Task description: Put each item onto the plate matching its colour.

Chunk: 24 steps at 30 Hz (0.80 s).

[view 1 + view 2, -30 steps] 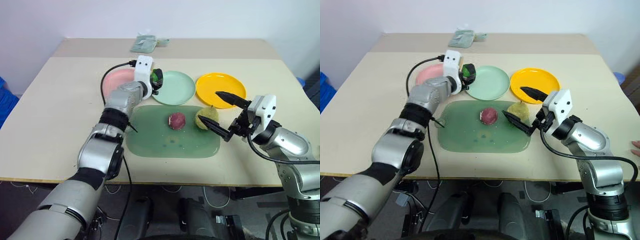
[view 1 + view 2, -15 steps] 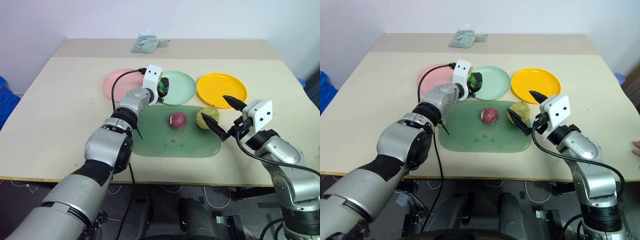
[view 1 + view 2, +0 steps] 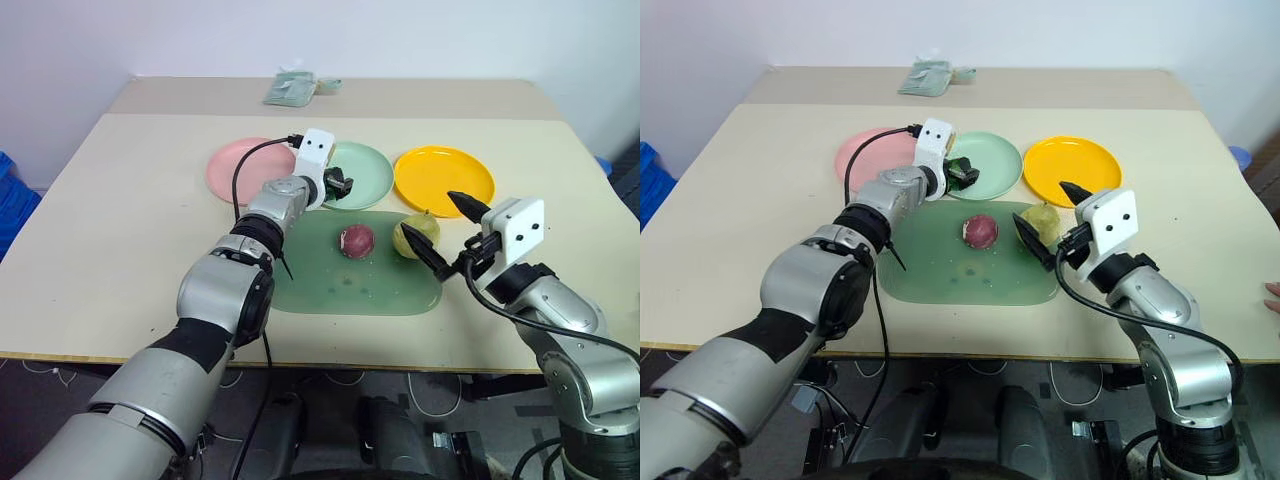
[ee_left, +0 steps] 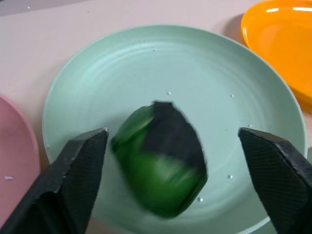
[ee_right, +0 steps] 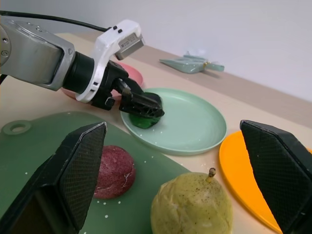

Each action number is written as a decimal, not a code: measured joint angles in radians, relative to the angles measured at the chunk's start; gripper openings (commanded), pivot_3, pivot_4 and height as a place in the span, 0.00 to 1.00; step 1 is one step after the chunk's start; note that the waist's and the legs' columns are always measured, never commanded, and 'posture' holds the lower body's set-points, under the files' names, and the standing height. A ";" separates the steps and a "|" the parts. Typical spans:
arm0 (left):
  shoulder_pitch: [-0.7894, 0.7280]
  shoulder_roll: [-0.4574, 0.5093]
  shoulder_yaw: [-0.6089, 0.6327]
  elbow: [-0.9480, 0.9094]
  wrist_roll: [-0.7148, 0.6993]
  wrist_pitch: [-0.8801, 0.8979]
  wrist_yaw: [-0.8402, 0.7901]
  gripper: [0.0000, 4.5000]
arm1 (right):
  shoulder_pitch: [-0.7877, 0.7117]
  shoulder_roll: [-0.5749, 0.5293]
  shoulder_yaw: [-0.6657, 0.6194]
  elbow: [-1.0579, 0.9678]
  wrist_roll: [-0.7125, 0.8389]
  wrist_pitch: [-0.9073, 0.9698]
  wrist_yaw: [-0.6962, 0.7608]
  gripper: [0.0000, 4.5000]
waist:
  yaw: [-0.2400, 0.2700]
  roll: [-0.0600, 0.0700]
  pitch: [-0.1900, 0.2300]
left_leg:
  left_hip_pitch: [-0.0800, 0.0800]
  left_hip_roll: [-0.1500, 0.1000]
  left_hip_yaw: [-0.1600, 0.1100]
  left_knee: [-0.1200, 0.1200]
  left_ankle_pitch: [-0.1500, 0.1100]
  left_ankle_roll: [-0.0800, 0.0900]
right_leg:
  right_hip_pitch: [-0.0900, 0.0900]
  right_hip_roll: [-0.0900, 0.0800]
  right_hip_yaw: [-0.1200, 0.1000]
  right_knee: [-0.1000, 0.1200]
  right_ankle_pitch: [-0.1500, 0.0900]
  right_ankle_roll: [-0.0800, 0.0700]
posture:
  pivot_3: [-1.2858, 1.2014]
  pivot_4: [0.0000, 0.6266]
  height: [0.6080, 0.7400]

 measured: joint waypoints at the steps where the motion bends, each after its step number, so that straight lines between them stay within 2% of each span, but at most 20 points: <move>1: 0.000 0.005 0.004 -0.005 -0.001 0.000 -0.014 1.00 | -0.007 -0.001 0.000 -0.005 0.003 0.008 0.000 1.00 | 0.000 0.000 0.000 | 0.000 0.000 0.000 0.000 0.000 0.000 | 0.000 0.000 0.000 0.000 0.000 0.000 | 0.52 0.24 1.00; 5: 0.096 0.050 0.012 -0.193 -0.027 -0.036 -0.127 1.00 | -0.031 -0.001 0.017 -0.009 0.021 0.033 0.007 1.00 | -0.010 0.001 -0.001 | 0.001 0.000 0.000 -0.001 0.000 0.000 | 0.000 0.000 0.001 0.001 0.000 0.000 | 0.52 0.24 1.00; 7: 0.258 0.105 0.008 -0.433 -0.054 -0.020 -0.202 1.00 | -0.038 -0.001 0.032 -0.013 0.029 0.047 0.012 1.00 | -0.031 0.002 -0.001 | 0.001 0.001 0.000 -0.002 0.000 0.000 | -0.001 0.000 0.002 0.001 0.000 -0.001 | 0.52 0.24 1.00; 11: 0.689 0.270 -0.007 -1.037 -0.174 0.163 -0.378 1.00 | -0.056 -0.004 0.039 -0.009 0.037 0.061 0.026 1.00 | -0.058 0.003 -0.001 | 0.001 0.001 0.001 -0.005 0.000 -0.001 | -0.007 0.000 0.012 0.005 -0.001 -0.002 | 0.52 0.24 1.00; 15: 0.907 0.450 0.006 -1.395 -0.298 0.293 -0.515 1.00 | -0.074 -0.004 0.040 -0.005 0.061 0.071 0.043 1.00 | -0.035 0.003 -0.001 | 0.001 0.000 0.000 -0.002 0.000 -0.001 | -0.005 0.001 0.011 0.005 -0.001 -0.002 | 0.52 0.24 1.00; 18: 0.979 0.552 0.024 -1.516 -0.374 0.357 -0.597 1.00 | -0.069 -0.005 0.031 -0.008 0.078 0.082 0.046 1.00 | -0.015 0.003 -0.001 | 0.003 -0.001 -0.001 -0.001 0.000 -0.001 | -0.001 0.000 0.010 0.003 -0.003 -0.006 | 0.52 0.24 1.00; 24: 0.903 0.579 -0.080 -1.502 -0.371 0.378 -0.655 1.00 | 0.045 -0.015 -0.026 -0.099 0.122 0.105 0.046 1.00 | 0.006 0.003 -0.001 | 0.002 -0.001 0.000 0.000 -0.001 0.000 | -0.001 0.000 0.009 0.000 -0.003 -0.005 | 0.52 0.24 1.00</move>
